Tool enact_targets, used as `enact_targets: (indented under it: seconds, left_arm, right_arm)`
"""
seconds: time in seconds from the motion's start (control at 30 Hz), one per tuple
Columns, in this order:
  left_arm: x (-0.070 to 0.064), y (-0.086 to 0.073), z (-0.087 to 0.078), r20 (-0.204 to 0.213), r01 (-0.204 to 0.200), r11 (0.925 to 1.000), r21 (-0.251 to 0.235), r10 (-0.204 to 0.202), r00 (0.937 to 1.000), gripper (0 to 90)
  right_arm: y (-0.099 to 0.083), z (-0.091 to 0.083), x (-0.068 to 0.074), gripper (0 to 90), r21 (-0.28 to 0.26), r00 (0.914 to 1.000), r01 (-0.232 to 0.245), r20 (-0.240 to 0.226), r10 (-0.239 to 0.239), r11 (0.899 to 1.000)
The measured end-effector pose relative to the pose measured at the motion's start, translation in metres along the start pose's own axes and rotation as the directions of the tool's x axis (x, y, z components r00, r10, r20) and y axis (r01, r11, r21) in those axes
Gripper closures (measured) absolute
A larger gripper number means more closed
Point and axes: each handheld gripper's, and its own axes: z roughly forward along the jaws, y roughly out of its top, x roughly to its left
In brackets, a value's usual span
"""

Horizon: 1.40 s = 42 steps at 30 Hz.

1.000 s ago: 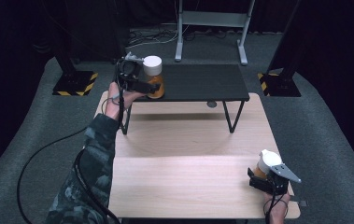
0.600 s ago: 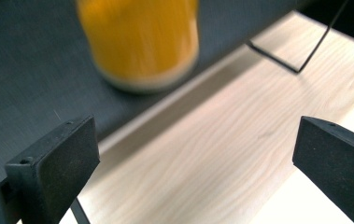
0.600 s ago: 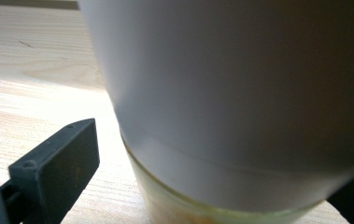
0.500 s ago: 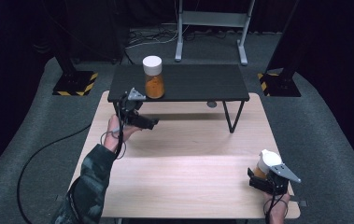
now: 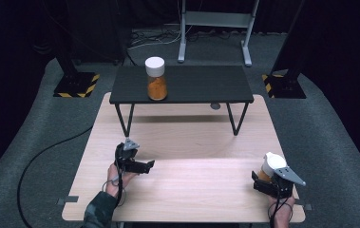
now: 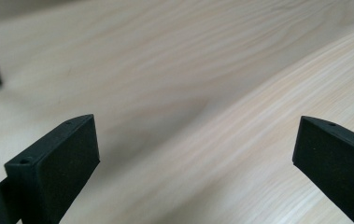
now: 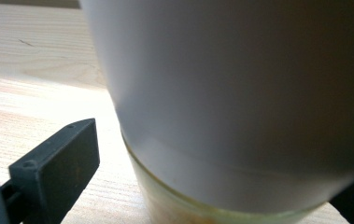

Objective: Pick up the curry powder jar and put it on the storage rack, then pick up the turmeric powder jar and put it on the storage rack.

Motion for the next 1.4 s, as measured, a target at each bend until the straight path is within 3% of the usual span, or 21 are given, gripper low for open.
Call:
enact_targets:
  seconds: [0.03, 0.07, 0.17, 0.3, 0.47, 0.63, 1.17, 1.4]
  left_arm:
    - [-0.001, -0.015, -0.001, -0.024, 0.038, 0.9992, -0.01, -0.038, 0.999, 0.0]
    - [-0.001, -0.015, -0.001, -0.024, 0.038, 0.9992, -0.01, -0.038, 0.999, 0.1]
    - [-0.009, -0.033, -0.001, -0.075, 0.067, 0.9978, -0.001, -0.066, 0.9949, 0.1]
    - [-0.014, -0.045, 0.001, -0.094, 0.076, 0.9971, 0.006, -0.075, 0.9927, 0.0]
    - [-0.02, -0.047, 0.001, -0.114, 0.074, 0.9972, 0.002, -0.074, 0.9907, 0.2]
    - [-0.031, -0.041, 0.006, -0.153, 0.009, 0.9991, 0.041, -0.002, 0.9882, 0.0]
    - [-0.032, -0.042, 0.007, -0.16, 0.019, 0.9992, 0.037, -0.013, 0.987, 0.0]
    - [-0.035, -0.042, 0.006, -0.173, 0.024, 0.999, 0.037, -0.018, 0.9847, 0.3]
  right_arm:
    - [0.0, 0.0, -0.001, 0.0, 0.0, 1.0, -0.002, -0.003, 0.002, 1.0]
    - [0.0, 0.0, -0.001, 0.0, 0.0, 1.0, -0.002, -0.003, 0.002, 1.0]
    - [0.0, 0.0, 0.0, 0.0, 0.002, 1.0, -0.001, 0.0, 0.001, 1.0]
    - [0.0, 0.0, 0.001, 0.0, -0.002, 1.0, -0.002, 0.005, 0.002, 1.0]
    - [0.0, 0.0, 0.001, 0.0, 0.0, 1.0, 0.0, 0.008, 0.0, 1.0]
    - [0.001, 0.0, 0.001, 0.0, 0.004, 1.0, -0.003, 0.009, 0.003, 1.0]
    - [0.002, 0.001, 0.001, 0.0, 0.013, 1.0, -0.002, 0.008, 0.002, 1.0]
    - [-0.003, -0.002, 0.007, 0.0, -0.015, 0.999, -0.004, 0.044, 0.005, 1.0]
